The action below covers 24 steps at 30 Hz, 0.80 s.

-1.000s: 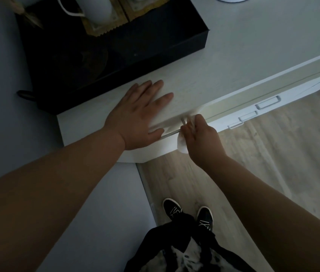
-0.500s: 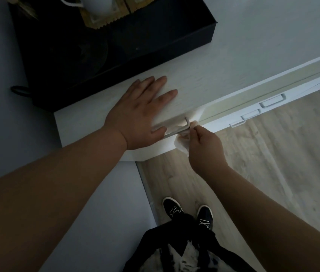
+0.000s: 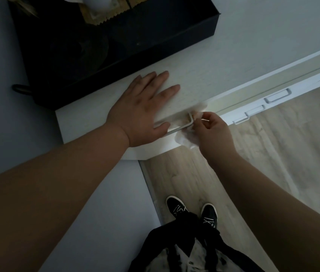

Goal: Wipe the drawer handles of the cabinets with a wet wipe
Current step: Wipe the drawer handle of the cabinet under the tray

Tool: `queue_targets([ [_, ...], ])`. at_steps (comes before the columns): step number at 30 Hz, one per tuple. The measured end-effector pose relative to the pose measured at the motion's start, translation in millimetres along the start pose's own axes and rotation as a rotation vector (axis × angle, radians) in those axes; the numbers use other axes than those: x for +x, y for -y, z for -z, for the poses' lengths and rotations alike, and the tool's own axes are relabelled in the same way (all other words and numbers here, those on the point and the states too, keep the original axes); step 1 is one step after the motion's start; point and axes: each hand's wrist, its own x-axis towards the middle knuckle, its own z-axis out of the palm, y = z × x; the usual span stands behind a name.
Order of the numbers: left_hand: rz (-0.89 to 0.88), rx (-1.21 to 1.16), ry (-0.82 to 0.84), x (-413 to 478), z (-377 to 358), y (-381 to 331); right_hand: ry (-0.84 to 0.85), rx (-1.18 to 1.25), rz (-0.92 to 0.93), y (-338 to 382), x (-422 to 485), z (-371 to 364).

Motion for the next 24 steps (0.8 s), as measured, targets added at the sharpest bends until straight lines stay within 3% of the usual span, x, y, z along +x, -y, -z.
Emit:
queue_targets([
  [5, 0.000, 0.011, -0.006, 1, 0, 1, -0.041, -0.032, -0.044, -3, -7, -10],
  [11, 0.006, 0.010, -0.008, 0, -1, 0, -0.055, 0.210, -0.165, 2, -4, -9],
  [16, 0.007, 0.009, -0.012, 1, -1, 1, -0.072, 0.273, -0.126, 11, 1, -8],
  [24, 0.006, 0.005, -0.017, 0, -1, -1, -0.124, 0.170, -0.010, 8, -2, -16],
])
